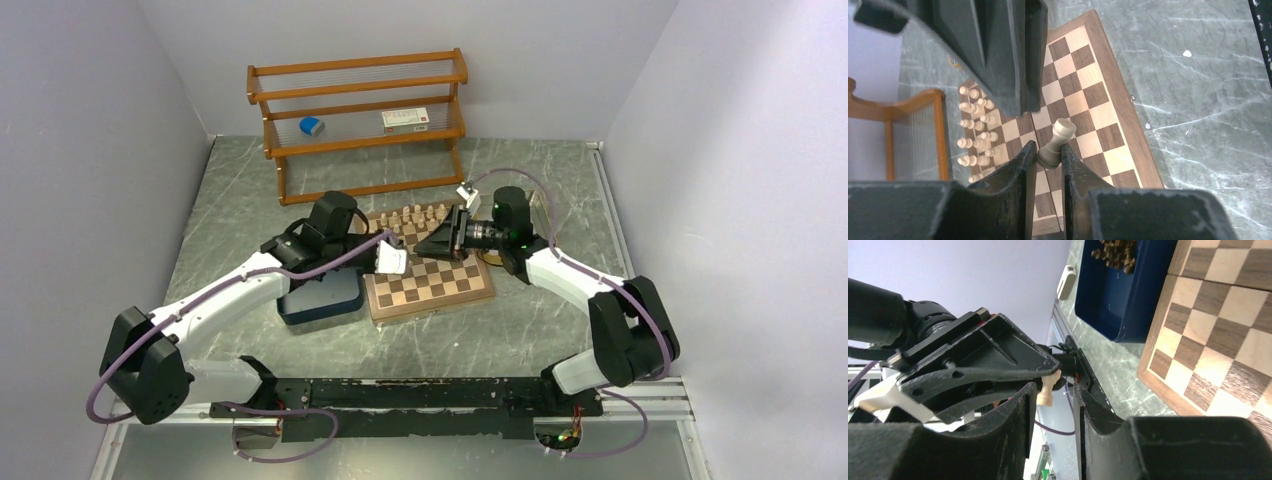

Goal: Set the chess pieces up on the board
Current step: Place the chess piece on the chessboard.

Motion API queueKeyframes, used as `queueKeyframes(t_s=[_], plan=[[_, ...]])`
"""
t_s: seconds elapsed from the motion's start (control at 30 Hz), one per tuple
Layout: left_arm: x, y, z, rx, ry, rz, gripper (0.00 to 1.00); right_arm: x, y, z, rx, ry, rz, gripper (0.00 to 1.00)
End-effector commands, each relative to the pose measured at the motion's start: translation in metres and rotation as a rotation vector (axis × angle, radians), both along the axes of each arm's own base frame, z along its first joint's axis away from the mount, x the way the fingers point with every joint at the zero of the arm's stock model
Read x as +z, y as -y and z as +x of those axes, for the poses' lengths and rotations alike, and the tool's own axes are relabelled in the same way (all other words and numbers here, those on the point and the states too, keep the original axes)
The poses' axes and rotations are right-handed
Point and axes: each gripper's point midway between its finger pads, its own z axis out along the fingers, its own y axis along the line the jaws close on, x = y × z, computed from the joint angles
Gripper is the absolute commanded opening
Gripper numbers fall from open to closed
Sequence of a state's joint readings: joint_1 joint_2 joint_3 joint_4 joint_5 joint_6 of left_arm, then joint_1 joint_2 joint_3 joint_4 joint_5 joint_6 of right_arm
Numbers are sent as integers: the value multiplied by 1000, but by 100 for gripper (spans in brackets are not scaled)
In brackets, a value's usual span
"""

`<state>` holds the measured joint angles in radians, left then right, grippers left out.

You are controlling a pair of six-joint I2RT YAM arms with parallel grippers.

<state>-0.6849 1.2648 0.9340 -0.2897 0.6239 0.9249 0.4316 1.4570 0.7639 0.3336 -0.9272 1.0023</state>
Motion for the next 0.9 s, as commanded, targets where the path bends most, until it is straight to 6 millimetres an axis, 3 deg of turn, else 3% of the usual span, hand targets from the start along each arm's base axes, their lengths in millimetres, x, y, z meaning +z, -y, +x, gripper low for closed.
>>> queueKeyframes(t_s=[0.0, 0.2, 0.47, 0.67, 0.87], plan=[[14, -1, 3, 80, -107, -127, 15, 22, 14, 15, -89, 115, 31, 36], [26, -11, 3, 145, -316, -277, 19, 44, 27, 41, -233, 353, -73, 38], [59, -38, 30, 301, -499, -536, 19, 81, 31, 54, -329, 751, -192, 41], [70, -57, 31, 349, -639, -672, 19, 86, 2, 55, -254, 847, -265, 45], [64, -83, 40, 455, -664, -732, 19, 88, -44, 49, -159, 874, -283, 47]])
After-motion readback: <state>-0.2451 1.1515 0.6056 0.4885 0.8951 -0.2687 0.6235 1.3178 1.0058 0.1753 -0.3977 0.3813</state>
